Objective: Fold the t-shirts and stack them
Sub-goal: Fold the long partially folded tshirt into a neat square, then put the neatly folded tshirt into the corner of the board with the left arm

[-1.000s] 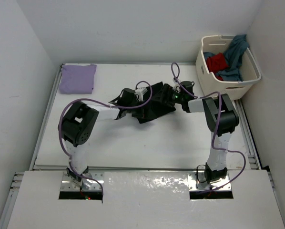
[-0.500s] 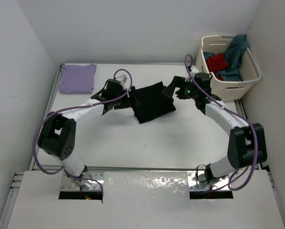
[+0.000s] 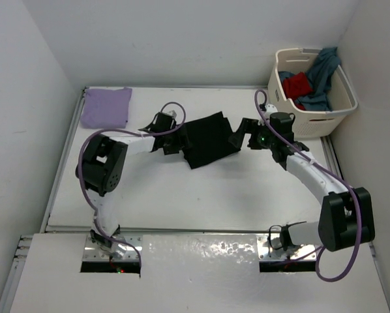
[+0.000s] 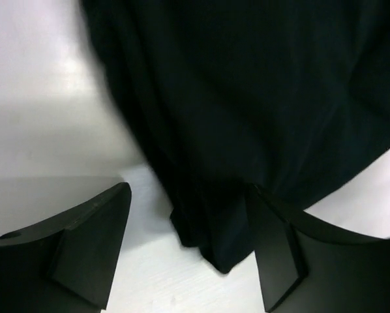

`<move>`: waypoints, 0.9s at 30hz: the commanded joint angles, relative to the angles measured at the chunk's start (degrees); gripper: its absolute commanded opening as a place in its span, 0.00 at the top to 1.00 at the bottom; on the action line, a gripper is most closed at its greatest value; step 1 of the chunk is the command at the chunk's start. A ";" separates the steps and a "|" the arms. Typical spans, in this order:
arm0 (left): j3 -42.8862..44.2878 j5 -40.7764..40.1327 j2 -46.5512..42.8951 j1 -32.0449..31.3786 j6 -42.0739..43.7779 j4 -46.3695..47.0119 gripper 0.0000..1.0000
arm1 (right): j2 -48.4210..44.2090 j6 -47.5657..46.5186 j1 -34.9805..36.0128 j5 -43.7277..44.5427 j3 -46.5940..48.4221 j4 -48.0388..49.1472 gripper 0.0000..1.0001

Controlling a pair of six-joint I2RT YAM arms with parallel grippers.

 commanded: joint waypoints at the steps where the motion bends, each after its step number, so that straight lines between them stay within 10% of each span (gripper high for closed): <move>1: 3.45 0.68 2.83 -0.46 -1.50 2.94 0.32 | -2.39 -1.75 -0.06 2.09 -0.27 0.76 0.01; 9: 8.46 0.07 9.77 -1.52 0.86 3.04 0.66 | -2.83 -2.98 -0.06 3.24 -1.32 -1.09 0.01; 13: 14.25 -2.39 12.24 -1.17 3.59 -0.56 1.00 | -3.18 -3.76 -0.06 3.06 -1.94 -1.62 0.01; 27: 32.97 -1.52 9.43 4.63 41.64 -19.01 1.00 | -5.03 -11.76 -0.06 7.01 -2.21 -7.24 0.01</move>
